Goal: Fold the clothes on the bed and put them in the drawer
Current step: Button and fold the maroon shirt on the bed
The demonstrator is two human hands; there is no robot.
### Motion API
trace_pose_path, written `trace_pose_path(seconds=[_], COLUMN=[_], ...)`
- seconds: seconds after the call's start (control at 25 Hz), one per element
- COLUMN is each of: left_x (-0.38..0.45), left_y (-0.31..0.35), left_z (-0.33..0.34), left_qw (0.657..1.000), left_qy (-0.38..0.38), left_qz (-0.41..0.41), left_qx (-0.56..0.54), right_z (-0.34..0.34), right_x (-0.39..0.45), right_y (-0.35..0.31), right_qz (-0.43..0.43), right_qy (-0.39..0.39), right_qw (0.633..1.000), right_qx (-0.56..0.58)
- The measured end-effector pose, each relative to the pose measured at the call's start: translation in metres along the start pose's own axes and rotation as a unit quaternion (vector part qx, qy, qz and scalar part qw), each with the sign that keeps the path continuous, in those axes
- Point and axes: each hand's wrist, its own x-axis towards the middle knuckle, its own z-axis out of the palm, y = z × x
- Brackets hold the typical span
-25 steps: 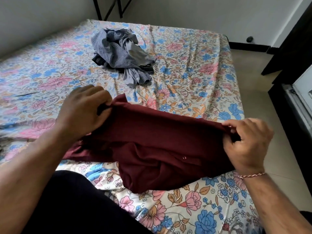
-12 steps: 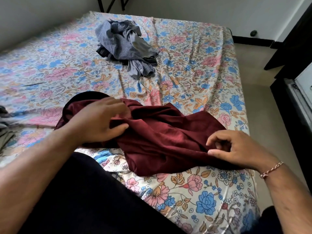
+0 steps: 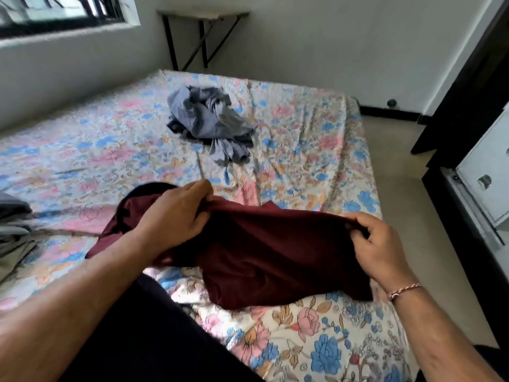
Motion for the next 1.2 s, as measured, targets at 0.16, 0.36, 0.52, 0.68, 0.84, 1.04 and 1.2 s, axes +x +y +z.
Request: trace_pose_path(seconds=[0.16, 0.36, 0.52, 0.68, 0.84, 1.04, 1.2], left_x=[0.067, 0.196, 0.235, 0.24, 0.22, 0.202, 0.202], left_y=[-0.001, 0.011, 0.049, 0.063, 0.053, 0.007, 0.004], left_z=[-0.072, -0.203, -0.316, -0.373, -0.359, -0.331, -0.307], left_qw=[0.982, 0.99, 0.951, 0.966, 0.899, 0.971, 0.984], left_qy=[0.065, 0.125, 0.058, -0.102, -0.034, 0.084, 0.176], left_qz=[0.022, -0.04, -0.034, -0.112, -0.199, -0.081, -0.027], left_qx=[0.175, -0.047, -0.303, 0.209, 0.39, 0.207, -0.005], right_z=[-0.044, -0.13, -0.219, -0.272, -0.285, -0.248, -0.208], right_x=[0.076, 0.199, 0.243, 0.238, 0.231, 0.222, 0.237], right_y=[-0.051, -0.14, -0.222, -0.263, -0.267, -0.249, -0.22], right_qz=[-0.063, -0.183, -0.221, -0.245, -0.187, -0.122, -0.072], right_qy=[0.081, 0.1, 0.106, 0.156, 0.106, 0.017, -0.047], right_qw=[0.994, 0.951, 0.924, 0.89, 0.903, 0.926, 0.93], right_qx=[-0.022, -0.23, -0.293, -0.353, -0.371, -0.357, -0.358])
